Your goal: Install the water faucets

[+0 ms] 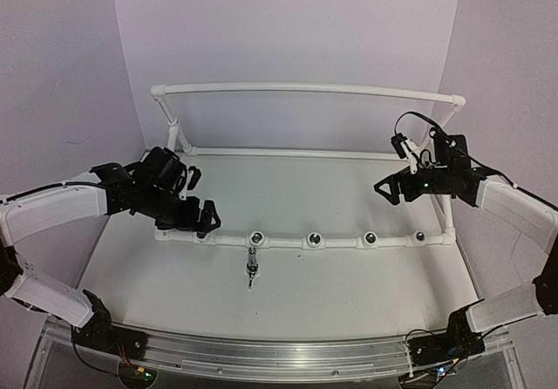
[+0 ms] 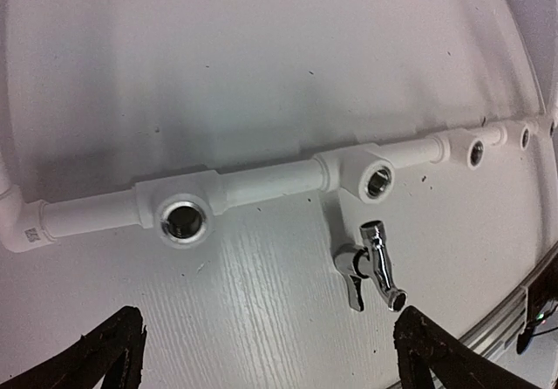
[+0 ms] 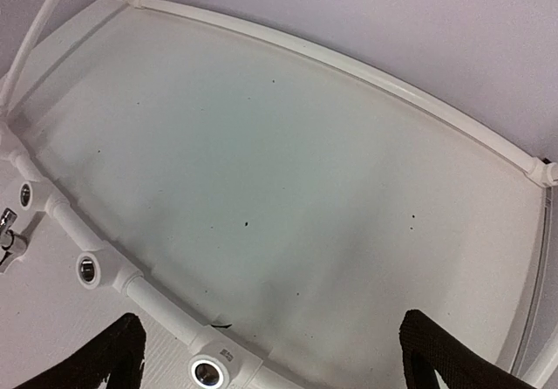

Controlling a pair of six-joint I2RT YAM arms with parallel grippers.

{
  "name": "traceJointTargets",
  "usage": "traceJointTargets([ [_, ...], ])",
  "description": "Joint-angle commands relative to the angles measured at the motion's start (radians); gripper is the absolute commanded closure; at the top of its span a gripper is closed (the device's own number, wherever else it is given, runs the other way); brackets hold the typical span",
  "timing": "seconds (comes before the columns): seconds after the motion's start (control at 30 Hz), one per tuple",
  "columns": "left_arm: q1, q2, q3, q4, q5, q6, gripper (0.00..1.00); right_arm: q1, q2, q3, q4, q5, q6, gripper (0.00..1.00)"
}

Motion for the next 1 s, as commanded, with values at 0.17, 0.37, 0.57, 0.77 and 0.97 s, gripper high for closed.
traceJointTargets([
  [0.17,-0.369,0.083,-0.027,-0.019,-0.167,-0.061,0.00,0.002,-0.017,-0.004,-0.001,-0.152,-0.061,0.02],
  [0.37,-0.451,0.230,-0.004,0.086,-0.182,-0.084,0.06,0.008,-0.025,-0.034,0.000,-0.159,-0.081,0.02],
  [0.57,-0.453,0.334,0.010,0.205,-0.230,-0.060,0.14,0.011,-0.043,-0.061,0.000,-0.144,-0.098,0.02],
  [0.77,-0.453,0.449,0.093,0.194,-0.315,-0.073,0.21,0.013,-0.047,-0.081,0.001,-0.138,-0.101,0.02],
  [0.97,-0.453,0.508,0.151,0.138,-0.407,-0.118,0.32,0.015,-0.055,-0.081,0.002,-0.131,-0.102,0.02],
])
